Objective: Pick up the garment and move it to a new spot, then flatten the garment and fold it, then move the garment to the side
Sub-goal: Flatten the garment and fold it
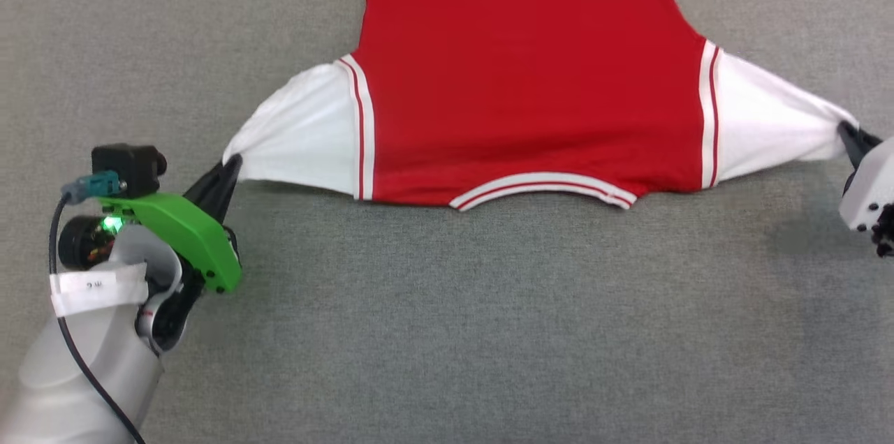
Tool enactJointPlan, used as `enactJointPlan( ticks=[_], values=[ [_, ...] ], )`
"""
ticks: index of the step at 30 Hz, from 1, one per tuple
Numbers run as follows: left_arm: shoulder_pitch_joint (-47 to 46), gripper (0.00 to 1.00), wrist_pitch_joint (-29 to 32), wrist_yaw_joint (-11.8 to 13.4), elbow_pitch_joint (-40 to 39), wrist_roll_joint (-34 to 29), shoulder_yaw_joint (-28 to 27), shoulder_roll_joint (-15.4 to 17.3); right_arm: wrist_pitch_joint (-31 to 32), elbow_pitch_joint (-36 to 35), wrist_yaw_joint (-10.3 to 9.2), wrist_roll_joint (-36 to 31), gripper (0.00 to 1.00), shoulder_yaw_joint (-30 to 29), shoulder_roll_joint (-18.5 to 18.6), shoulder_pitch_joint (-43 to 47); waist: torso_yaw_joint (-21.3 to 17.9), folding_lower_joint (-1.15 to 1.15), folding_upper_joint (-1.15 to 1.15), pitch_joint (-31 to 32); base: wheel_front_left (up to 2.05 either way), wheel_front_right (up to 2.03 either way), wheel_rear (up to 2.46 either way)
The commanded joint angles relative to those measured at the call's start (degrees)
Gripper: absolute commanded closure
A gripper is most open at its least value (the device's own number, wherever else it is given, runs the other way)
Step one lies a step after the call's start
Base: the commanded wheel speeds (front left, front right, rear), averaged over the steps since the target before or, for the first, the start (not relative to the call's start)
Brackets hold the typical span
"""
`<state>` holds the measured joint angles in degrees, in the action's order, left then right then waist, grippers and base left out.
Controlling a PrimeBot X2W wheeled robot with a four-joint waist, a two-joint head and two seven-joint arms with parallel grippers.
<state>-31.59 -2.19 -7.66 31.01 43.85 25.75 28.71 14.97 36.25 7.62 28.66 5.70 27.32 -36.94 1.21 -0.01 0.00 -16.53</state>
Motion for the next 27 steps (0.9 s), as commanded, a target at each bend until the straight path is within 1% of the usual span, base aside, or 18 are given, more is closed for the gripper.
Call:
enactJointPlan(
  ticks=[1,8,12,16,22,27],
  values=[
    [2.29,1.0,0.83,0.18,-0.04,1.02,-0.16,1.22,0.74,-0.54,-0.13,0.77,1.0,-0.56,1.2,2.29,0.28,0.01,0.0,3.36,0.0,0.0,0.0],
    [10.61,1.0,4.18,0.78,-3.88,3.56,0.29,3.34,4.67,-4.35,-0.13,3.35,1.0,-2.4,2.41,11.27,0.46,0.01,0.0,7.68,0.0,0.0,0.0],
    [15.2,1.0,5.11,1.59,-7.68,4.39,0.63,4.34,8.28,-8.13,-0.13,4.42,1.0,-3.45,2.83,17.11,0.53,0.01,0.0,9.79,0.0,0.0,0.0],
    [19.85,1.0,7.44,2.86,-11.89,6.0,1.05,5.15,12.8,-13.25,-0.13,5.44,1.0,-5.81,2.83,23.86,0.55,0.01,0.0,11.55,0.0,0.0,0.0],
    [25.96,1.0,11.23,4.13,-17.11,8.49,1.62,7.08,19.2,-20.79,-0.13,5.53,1.0,-10.97,1.71,32.2,0.37,0.01,0.0,12.7,0.0,0.0,0.0],
    [28.53,1.0,13.93,4.56,-21.43,10.12,2.39,7.7,22.95,-25.84,-0.13,4.42,1.0,-14.03,-0.23,36.32,0.49,0.01,0.0,12.16,0.0,0.0,0.0]
  ],
)
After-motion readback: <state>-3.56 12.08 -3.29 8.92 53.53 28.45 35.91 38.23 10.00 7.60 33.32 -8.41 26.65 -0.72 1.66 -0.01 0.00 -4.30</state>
